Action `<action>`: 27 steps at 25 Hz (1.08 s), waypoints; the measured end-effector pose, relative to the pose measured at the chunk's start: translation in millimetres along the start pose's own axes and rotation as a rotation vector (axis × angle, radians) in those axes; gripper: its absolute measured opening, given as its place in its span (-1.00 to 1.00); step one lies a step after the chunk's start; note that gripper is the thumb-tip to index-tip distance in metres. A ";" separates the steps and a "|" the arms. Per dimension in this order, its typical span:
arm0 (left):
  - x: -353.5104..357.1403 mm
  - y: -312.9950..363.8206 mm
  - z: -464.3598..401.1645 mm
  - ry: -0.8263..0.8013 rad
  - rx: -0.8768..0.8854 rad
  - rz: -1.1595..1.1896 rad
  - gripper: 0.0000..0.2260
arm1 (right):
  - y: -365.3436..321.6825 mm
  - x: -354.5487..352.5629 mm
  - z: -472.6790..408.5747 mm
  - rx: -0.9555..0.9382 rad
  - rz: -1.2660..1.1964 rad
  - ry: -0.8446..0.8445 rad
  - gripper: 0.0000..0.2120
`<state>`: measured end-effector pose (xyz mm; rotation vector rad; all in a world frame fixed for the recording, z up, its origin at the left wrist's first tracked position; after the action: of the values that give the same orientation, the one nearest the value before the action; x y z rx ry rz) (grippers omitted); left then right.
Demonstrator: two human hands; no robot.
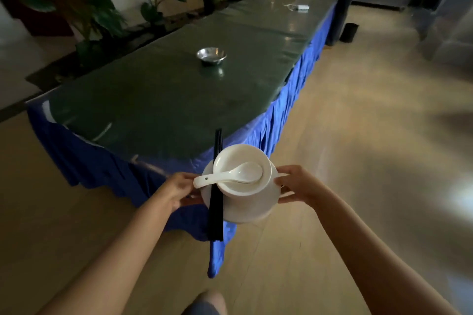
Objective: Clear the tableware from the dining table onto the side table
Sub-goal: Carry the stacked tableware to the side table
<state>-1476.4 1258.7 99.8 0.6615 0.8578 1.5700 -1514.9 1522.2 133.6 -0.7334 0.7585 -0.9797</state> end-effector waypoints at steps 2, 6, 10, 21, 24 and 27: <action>13.3 17.8 -27.1 0.060 0.001 0.013 -0.74 | -18.4 -20.9 -43.9 0.002 0.033 -0.051 -0.66; 26.9 50.8 -95.9 0.141 -0.017 0.076 -0.75 | -52.9 -47.2 -138.8 0.002 0.087 -0.122 -0.68; 32.9 89.7 -170.7 0.156 0.002 0.138 -0.79 | -99.1 -67.5 -228.4 -0.029 0.143 -0.151 -0.68; 31.8 174.3 -309.5 0.359 -0.093 0.284 -0.89 | -197.5 -82.0 -423.0 -0.047 0.268 -0.390 -0.65; 32.2 175.2 -346.4 0.432 -0.132 0.358 -0.86 | -210.7 -73.1 -482.8 -0.033 0.318 -0.503 -0.64; 36.2 173.6 -378.7 0.501 -0.152 0.430 -0.85 | -225.3 -61.8 -540.8 -0.032 0.374 -0.609 -0.64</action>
<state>-1885.9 1221.2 24.3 0.3554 0.9872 2.2227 -2081.7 1389.9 42.9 -0.8247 0.3533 -0.3689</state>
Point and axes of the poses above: each hand's wrist, its own z-axis away from the middle knuckle, its own x-axis out of the palm, y = z × x, the point moved 4 cm from there along -z, towards the middle knuckle, and after that the axes turned 1 degree about x, right-handed, at the moved point
